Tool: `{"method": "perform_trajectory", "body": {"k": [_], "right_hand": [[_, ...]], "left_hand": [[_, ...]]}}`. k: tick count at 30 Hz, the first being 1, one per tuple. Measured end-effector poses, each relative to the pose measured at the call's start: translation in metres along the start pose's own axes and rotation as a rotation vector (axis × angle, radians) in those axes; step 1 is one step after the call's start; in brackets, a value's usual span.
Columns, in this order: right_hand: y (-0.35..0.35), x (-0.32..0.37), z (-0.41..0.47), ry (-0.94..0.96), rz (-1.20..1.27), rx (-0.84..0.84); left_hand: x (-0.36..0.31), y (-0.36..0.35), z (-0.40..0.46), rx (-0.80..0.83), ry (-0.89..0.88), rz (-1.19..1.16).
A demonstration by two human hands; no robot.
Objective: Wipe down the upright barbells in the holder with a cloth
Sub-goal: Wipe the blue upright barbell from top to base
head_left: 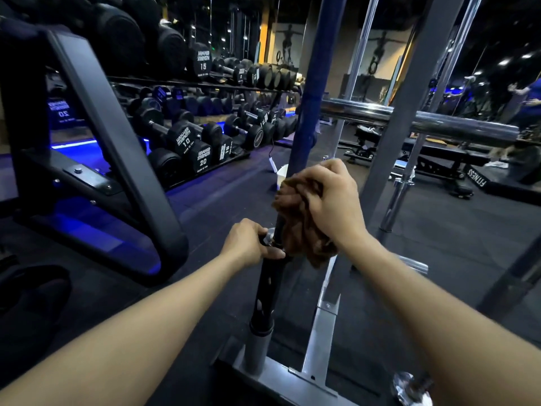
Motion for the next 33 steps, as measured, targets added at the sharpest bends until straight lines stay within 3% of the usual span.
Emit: {"method": "perform_trajectory", "body": {"k": [5, 8, 14, 16, 21, 27, 30, 33], "right_hand": [[-0.043, -0.02, -0.055, -0.084, 0.015, 0.189], [-0.048, -0.021, -0.049, -0.059, -0.116, 0.301], [0.005, 0.012, 0.002, -0.007, -0.015, -0.041], [-0.007, 0.01, -0.012, -0.001, 0.021, -0.033], [-0.048, -0.001, -0.048, -0.015, -0.042, 0.217], [0.013, 0.019, 0.015, -0.002, 0.001, -0.083], [-0.004, 0.015, -0.005, 0.029, 0.021, -0.032], [-0.038, 0.002, -0.045, 0.013, 0.013, 0.141]], "left_hand": [[-0.003, 0.003, 0.0, -0.044, -0.061, 0.061], [-0.003, 0.004, 0.0, -0.044, -0.057, 0.055], [0.005, 0.0, 0.005, -0.017, -0.032, -0.037], [0.006, 0.0, 0.006, -0.038, -0.037, -0.001], [0.005, 0.001, 0.009, -0.056, -0.029, 0.096], [0.007, 0.001, 0.005, -0.03, -0.026, -0.04], [0.003, 0.001, 0.003, -0.02, -0.048, -0.011], [0.002, 0.001, 0.002, 0.04, -0.076, 0.052]]}}
Point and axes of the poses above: each hand's wrist, its own z-axis towards the middle knuckle, its own y-axis out of the back of the hand, x = y × z, the point moved 10 cm from there along z, towards the middle knuckle, and after that the axes turned 7 degrees about -z, right-handed, at the moved point
